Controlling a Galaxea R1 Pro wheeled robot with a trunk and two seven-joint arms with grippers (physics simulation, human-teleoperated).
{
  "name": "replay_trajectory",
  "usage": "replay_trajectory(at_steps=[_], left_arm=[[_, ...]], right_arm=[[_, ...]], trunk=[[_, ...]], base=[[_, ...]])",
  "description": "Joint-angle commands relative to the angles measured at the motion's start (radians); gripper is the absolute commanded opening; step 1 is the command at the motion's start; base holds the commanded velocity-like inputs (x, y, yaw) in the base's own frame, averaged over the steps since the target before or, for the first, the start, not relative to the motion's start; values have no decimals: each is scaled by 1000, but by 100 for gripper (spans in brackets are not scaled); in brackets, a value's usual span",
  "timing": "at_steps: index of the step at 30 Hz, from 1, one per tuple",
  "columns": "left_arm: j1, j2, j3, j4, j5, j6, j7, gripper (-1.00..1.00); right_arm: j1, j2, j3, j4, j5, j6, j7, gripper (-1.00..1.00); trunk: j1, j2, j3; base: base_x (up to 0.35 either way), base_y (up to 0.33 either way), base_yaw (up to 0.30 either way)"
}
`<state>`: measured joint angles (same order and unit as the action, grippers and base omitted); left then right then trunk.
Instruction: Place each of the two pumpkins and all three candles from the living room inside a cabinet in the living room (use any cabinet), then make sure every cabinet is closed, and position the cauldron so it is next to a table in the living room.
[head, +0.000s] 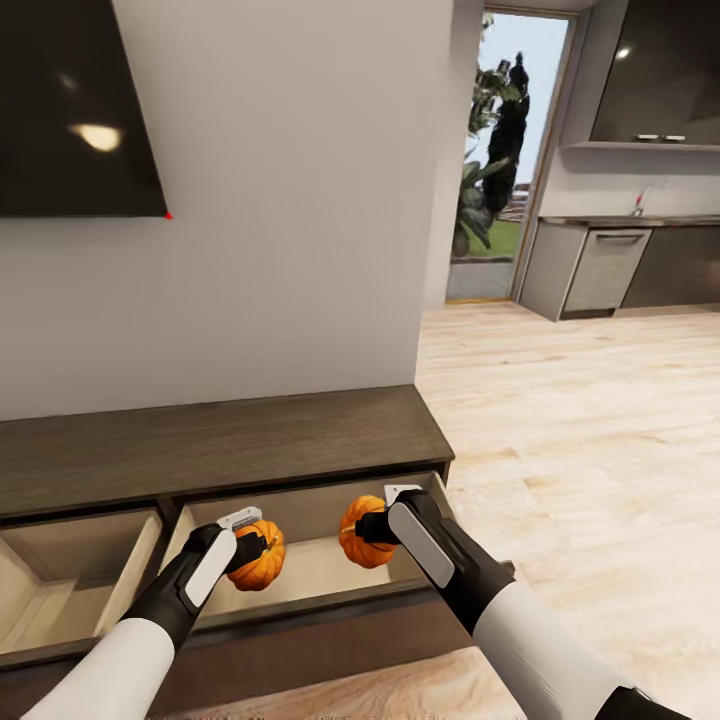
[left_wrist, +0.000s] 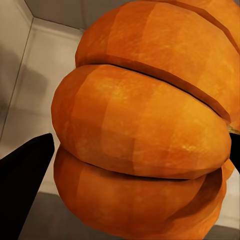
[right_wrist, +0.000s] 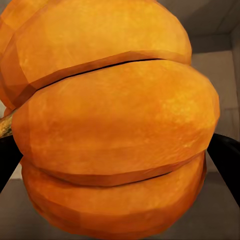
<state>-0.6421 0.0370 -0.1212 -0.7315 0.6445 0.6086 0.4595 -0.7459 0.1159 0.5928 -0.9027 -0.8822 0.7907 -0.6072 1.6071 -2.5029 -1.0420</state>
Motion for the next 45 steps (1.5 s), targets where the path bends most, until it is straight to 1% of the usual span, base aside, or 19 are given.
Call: replay_trajectory(at_steps=[1, 5, 26, 31, 45], left_arm=[[-1, 1, -6, -2, 9, 1, 12, -100], [-1, 1, -6, -2, 9, 1, 11, -100], [-1, 1, -6, -2, 11, 1, 11, -100], [-1, 1, -6, -2, 11, 1, 11, -100], [-1, 1, -6, -2, 10, 1, 11, -100]], right_arm=[[-1, 0, 2, -1, -10, -1, -12, -100], [-1, 0, 2, -1, -11, -1, -12, -100], [-1, 0, 2, -1, -10, -1, -12, -100], [-1, -1, 2, -1, -9, -1, -12, -100], [-1, 0, 2, -1, -9, 0, -12, -100]], trunk=[[0, -1, -5], [2, -2, -20], [2, -2, -20], [2, -2, -20], [2, -2, -20]], base=[[0, 0, 0], [0, 0, 0], [0, 0, 0], [171, 39, 0], [26, 4, 0]])
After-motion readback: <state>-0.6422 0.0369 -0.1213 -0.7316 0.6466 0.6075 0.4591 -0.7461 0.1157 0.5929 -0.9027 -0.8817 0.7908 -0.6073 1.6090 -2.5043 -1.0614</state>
